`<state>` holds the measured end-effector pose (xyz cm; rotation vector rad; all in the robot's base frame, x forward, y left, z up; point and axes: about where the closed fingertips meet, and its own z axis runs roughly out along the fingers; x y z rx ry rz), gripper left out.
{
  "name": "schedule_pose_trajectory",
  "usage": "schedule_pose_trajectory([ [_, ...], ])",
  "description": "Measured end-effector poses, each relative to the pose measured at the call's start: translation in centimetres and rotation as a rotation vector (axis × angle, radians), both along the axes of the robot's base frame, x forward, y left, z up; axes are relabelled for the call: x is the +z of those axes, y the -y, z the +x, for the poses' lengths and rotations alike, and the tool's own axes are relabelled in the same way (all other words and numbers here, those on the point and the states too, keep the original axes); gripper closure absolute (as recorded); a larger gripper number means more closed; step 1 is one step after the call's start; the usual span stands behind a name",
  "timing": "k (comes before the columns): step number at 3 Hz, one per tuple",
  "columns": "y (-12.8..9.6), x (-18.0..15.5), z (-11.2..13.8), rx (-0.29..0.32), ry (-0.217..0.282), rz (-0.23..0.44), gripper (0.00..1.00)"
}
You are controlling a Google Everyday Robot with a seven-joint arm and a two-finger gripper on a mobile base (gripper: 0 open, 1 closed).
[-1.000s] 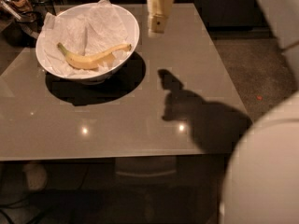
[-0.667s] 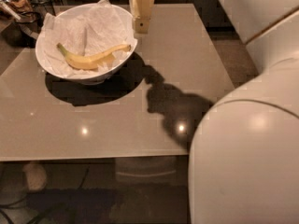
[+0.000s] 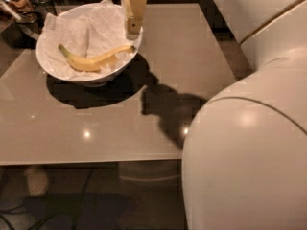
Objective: Pick banana from white bowl
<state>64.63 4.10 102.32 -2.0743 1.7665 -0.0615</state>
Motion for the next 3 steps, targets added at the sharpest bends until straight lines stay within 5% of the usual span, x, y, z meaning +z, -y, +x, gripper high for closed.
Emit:
schedule_pose_trajectory([
  [3,-6.5,-3.2,2.7,0.057,-0.061,-0.006,0.11],
])
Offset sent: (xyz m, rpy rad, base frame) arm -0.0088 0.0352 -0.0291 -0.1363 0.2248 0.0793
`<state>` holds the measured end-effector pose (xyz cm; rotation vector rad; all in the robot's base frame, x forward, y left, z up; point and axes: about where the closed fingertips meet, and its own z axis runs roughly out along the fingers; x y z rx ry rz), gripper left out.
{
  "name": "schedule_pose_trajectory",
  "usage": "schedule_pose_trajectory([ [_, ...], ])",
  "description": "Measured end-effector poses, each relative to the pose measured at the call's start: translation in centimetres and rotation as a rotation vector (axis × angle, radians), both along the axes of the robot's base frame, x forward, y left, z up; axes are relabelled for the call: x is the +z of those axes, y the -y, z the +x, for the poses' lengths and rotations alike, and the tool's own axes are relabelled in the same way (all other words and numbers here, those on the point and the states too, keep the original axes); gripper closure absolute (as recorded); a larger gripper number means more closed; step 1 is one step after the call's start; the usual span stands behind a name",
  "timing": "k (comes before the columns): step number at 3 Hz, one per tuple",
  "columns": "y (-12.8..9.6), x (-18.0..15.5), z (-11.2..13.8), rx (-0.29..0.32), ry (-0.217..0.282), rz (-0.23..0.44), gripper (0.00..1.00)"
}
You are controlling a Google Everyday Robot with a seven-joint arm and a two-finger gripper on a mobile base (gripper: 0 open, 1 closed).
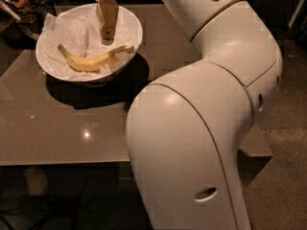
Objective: Pick banana from white bowl
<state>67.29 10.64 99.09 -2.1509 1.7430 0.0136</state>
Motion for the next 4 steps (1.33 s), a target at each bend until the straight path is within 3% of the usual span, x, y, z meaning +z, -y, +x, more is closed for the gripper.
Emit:
schedule_pose_trajectory([
  [2,-2.1,-4.9,1.6,-0.008,-0.098,-0.007,0.17],
  [4,-3.5,-7.8,1.9,-0.023,-0.177,0.004,0.27],
])
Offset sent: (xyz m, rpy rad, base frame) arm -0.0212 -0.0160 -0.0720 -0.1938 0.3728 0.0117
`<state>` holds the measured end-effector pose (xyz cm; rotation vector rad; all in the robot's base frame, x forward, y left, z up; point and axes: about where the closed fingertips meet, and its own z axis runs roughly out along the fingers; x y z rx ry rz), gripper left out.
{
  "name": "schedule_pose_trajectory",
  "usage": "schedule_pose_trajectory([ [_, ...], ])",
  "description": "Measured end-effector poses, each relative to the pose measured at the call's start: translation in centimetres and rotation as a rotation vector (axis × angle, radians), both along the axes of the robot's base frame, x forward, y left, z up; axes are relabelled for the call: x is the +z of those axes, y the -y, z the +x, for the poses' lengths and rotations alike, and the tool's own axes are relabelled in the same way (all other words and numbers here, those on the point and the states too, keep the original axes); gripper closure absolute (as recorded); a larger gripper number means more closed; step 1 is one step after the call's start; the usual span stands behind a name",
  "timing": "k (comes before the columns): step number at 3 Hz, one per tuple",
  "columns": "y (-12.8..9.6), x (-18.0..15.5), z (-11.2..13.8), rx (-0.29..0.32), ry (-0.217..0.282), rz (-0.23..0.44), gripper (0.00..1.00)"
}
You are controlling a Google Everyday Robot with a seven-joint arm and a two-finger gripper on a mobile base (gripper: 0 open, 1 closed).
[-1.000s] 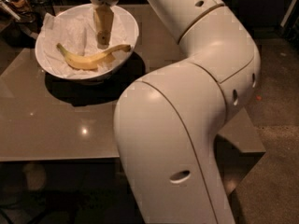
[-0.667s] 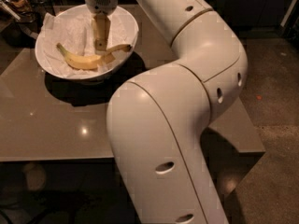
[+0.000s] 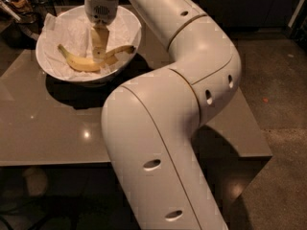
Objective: Pick banana from white bowl
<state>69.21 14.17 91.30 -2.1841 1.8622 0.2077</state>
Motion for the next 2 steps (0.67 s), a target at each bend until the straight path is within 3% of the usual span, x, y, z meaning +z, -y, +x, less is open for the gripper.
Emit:
schedule_pose_trajectory([
  [2,-0.72,-1.16,-0.11,-0.012,-0.046,0.008,0.28],
])
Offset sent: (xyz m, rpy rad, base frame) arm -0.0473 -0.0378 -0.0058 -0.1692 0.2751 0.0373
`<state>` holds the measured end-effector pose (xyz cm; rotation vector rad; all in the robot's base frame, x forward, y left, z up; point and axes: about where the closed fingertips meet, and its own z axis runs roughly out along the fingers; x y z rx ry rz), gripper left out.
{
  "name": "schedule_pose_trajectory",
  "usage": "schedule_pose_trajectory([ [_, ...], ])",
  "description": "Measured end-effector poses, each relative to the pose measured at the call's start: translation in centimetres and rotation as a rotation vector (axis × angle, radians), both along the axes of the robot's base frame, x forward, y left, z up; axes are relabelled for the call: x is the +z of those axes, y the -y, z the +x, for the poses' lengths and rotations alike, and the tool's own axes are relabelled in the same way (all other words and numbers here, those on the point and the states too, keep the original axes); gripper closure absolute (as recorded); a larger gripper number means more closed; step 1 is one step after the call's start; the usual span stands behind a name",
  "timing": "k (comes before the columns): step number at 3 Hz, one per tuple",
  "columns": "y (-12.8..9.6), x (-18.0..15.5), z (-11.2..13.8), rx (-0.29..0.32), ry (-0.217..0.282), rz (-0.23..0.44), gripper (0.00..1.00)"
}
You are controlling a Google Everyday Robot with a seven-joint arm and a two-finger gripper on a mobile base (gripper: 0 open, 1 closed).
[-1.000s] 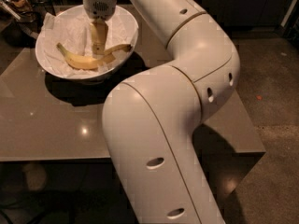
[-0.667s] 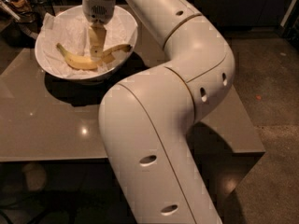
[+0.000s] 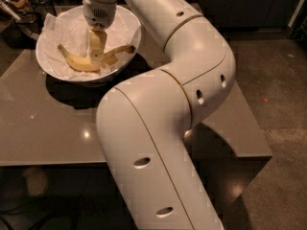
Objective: Pick banana from white bowl
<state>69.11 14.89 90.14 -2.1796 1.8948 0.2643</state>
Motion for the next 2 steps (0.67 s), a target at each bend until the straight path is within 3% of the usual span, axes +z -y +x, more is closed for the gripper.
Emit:
schedule_pose_trajectory([
  [1,-0.02,-0.53,-0.01,-0.010,-0.022,0.005,0.27],
  [2,-0.01,-1.01,0.04,-0.019,-0.040,0.007,0.36],
])
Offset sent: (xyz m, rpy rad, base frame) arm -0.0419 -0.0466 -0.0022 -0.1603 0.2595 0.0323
